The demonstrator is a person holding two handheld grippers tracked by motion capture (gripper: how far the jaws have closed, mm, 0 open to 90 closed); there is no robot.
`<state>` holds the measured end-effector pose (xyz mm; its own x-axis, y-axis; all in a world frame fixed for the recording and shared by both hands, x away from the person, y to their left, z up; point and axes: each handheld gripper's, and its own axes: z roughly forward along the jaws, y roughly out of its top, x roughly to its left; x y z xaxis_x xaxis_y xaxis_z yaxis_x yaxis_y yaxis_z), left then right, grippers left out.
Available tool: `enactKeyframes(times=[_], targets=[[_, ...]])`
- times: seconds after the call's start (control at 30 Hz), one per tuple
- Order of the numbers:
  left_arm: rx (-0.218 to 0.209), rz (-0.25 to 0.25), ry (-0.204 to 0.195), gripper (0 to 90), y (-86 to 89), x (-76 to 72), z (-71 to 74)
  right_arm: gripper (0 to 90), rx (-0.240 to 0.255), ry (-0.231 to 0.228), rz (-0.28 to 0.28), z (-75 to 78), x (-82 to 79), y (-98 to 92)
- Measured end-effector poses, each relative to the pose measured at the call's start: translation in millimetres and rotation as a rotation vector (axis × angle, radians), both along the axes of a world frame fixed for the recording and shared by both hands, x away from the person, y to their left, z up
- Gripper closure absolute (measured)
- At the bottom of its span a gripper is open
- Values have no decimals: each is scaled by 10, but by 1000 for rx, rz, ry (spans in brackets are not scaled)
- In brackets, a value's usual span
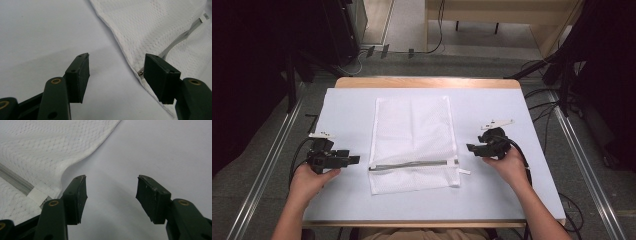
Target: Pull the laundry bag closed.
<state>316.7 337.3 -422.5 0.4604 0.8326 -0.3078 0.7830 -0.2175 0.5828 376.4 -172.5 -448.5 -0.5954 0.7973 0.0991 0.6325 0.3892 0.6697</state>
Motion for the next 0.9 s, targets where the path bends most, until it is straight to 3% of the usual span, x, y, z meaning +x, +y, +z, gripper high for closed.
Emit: enactKeyframes(times=[0.37, 0.9], targets=[[3, -10, 0, 373, -10, -10, 6, 437, 3, 21, -4, 5, -14, 29], [10, -35, -2, 373, -69, -30, 17, 452, 4, 19, 54, 38, -96, 188]])
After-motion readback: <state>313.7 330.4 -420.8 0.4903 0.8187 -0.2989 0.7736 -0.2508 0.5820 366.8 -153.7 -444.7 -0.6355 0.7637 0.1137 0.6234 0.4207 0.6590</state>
